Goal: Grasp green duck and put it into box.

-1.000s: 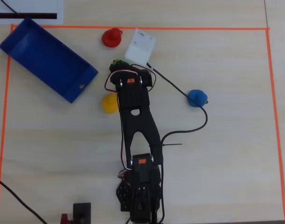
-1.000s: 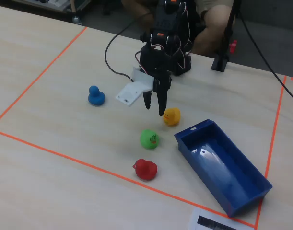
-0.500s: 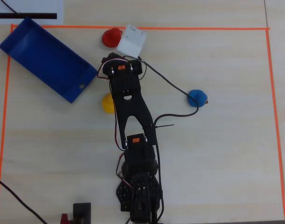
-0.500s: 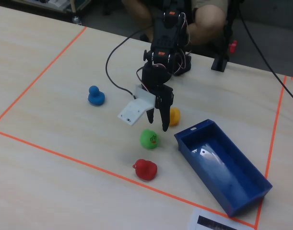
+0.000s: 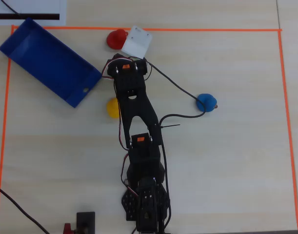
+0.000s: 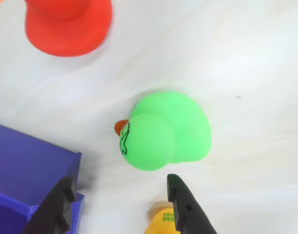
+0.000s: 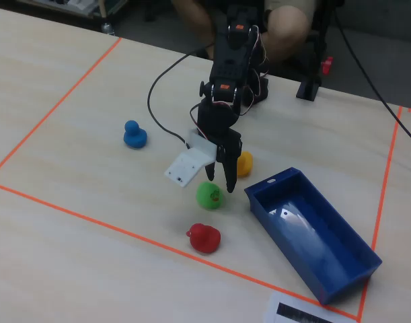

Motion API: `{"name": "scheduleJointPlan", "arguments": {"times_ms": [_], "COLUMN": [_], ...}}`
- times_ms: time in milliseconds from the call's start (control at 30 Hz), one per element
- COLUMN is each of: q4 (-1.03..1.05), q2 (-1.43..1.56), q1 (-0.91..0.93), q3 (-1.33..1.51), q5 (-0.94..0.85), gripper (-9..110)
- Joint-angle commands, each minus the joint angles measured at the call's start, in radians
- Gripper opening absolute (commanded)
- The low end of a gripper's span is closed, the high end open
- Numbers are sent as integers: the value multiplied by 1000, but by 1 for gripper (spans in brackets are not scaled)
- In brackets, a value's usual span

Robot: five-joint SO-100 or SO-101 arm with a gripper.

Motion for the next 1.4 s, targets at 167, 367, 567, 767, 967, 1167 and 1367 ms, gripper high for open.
{"name": "scheduleJointPlan", "arguments": {"times_ms": [167, 367, 567, 767, 967, 1167, 1367], "q4": [-48, -69, -72, -55, -31, 77, 187], "q2": [-20, -52, -84, -98, -25, 195, 241], "q1": [26, 37, 35, 26, 28, -77, -253], "q3": [-55, -71, -81, -74, -97, -184, -333], "q5": [-20, -29, -31, -31, 12, 124, 261], "gripper": [25, 25, 22, 0, 0, 0, 0]}}
